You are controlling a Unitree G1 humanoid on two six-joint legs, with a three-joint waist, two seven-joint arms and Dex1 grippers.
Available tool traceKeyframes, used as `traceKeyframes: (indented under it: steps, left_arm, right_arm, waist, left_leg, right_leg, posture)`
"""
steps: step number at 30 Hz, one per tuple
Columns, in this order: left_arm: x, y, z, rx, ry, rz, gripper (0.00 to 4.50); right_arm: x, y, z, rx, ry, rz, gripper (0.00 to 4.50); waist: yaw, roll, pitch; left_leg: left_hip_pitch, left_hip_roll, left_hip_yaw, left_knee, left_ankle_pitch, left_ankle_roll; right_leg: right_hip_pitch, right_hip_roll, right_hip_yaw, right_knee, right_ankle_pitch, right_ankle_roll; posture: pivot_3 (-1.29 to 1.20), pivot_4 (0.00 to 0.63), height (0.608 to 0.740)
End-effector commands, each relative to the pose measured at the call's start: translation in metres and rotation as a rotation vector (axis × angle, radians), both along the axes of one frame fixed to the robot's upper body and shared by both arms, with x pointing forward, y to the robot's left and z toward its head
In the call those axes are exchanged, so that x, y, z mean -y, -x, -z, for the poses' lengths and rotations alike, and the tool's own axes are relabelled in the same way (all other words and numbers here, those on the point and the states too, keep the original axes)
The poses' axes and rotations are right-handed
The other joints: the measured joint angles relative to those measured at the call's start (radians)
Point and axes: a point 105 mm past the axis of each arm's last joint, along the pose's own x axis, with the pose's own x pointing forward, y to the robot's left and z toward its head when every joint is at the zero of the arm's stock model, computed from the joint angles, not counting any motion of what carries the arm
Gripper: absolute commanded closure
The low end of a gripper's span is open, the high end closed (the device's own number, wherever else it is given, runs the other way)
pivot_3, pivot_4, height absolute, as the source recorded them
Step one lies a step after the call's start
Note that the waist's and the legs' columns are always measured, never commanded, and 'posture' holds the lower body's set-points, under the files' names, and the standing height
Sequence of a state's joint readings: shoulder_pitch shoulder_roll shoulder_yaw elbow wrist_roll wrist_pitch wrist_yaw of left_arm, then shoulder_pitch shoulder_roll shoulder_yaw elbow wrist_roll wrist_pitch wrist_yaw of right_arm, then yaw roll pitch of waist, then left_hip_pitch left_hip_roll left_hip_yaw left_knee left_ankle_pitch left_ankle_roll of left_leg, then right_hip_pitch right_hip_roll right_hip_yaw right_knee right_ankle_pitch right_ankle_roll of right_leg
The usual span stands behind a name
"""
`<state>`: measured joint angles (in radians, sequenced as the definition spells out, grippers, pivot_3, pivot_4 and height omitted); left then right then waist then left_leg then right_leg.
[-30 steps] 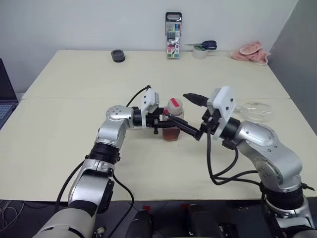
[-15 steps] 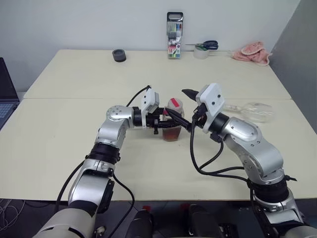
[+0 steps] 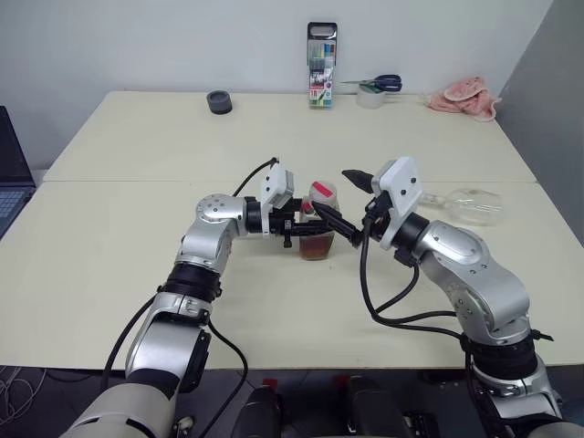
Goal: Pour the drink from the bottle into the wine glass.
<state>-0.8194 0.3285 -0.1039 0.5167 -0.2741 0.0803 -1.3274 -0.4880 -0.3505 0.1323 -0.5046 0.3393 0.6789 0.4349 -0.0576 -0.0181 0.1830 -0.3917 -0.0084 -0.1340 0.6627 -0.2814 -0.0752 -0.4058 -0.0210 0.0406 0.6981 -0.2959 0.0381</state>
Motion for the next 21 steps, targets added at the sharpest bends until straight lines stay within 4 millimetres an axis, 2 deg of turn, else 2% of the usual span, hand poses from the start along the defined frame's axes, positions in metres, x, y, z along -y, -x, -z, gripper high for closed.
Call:
traceKeyframes:
  steps: [1,21]
  left_arm:
    - [0.0006,0.003,-0.0168,0.069,0.024,0.024,2.82]
    - [-0.0013,0.004,-0.0147,0.069,0.016,0.024,2.82]
  right_arm:
    - [0.0102,0.0017,-0.0127,0.042,-0.023,0.03,0.32]
    - [0.0144,0.0057,-0.0133,0.032,-0.02,0.022,0.32]
  waist:
    - [0.0,0.0,0.0]
    - [0.0,0.0,0.0]
  left_leg:
    - [0.0,0.0,0.0,0.0,0.0,0.0]
    - [0.0,0.0,0.0,0.0,0.0,0.0]
  right_leg:
    - [0.0,0.0,0.0,0.0,0.0,0.0]
    - [0.0,0.0,0.0,0.0,0.0,0.0]
  posture:
    - [0.0,0.15,0.74]
    - [0.0,0.15,0.74]
